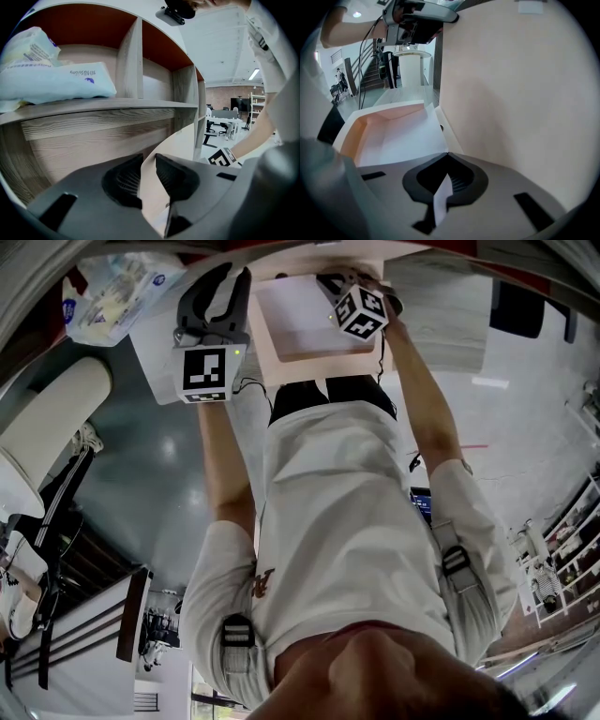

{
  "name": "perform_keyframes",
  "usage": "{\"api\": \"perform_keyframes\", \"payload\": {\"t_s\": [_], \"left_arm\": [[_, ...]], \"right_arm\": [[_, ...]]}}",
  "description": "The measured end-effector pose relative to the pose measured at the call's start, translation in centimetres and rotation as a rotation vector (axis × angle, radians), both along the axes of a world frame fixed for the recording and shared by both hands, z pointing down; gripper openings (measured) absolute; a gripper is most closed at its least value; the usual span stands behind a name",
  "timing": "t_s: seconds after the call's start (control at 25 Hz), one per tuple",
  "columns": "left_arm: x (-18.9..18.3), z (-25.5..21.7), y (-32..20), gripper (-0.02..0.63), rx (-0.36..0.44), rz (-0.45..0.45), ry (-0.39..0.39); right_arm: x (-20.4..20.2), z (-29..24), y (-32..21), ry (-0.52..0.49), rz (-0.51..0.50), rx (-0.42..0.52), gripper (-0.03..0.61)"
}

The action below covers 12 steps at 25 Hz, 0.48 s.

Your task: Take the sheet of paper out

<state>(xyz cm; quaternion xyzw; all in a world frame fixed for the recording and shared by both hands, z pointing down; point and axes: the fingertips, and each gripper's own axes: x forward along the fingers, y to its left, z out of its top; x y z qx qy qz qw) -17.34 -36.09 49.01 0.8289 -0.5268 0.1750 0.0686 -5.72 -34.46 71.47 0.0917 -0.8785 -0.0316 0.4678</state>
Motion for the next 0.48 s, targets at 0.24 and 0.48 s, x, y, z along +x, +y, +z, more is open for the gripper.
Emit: {"api": "perform_keyframes", "payload": {"t_s": [0.24, 0.48], "left_arm": [[0.0, -0.1, -0.1, 0.095, 0.000, 0.005, 0.002], [0.0, -0.2, -0.2, 0.095, -0.003, 0.017, 0.004]], "right_arm": [[-0.1, -2.3, -0.2, -0.044, 0.028, 0.049, 0.018], [0.1, -5.3, -0.9, -0.092, 0.076, 0.102, 0.018]]}}
